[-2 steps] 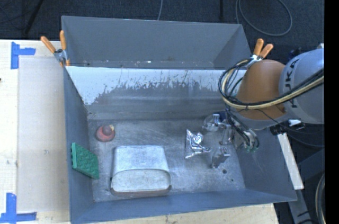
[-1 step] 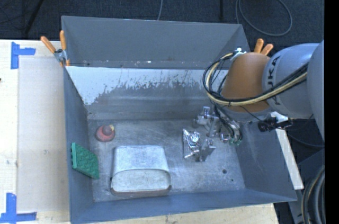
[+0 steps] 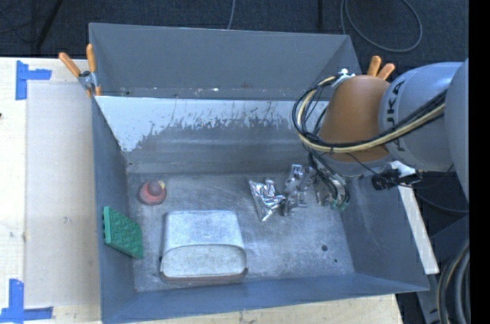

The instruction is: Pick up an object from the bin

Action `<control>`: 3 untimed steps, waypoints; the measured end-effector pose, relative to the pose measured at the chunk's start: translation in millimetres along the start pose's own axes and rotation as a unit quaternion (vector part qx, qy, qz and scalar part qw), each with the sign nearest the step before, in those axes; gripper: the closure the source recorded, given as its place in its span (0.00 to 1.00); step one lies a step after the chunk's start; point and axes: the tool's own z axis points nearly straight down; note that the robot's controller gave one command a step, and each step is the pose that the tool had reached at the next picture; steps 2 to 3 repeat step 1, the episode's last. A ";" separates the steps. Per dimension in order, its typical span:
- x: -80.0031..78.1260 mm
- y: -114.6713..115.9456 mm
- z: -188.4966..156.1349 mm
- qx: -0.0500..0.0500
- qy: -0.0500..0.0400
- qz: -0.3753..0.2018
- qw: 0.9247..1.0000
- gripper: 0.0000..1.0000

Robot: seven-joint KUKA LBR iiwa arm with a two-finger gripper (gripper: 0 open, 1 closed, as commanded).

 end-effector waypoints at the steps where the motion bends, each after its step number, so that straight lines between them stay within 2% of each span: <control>1: 1.3 -17.4 -150.0 0.000 -0.004 0.001 1.000 1.00; 3: 1.3 -17.4 -150.0 0.000 -0.004 0.001 1.000 1.00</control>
Offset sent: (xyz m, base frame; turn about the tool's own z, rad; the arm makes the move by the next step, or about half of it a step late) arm -0.0053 -0.0176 0.1454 0.0019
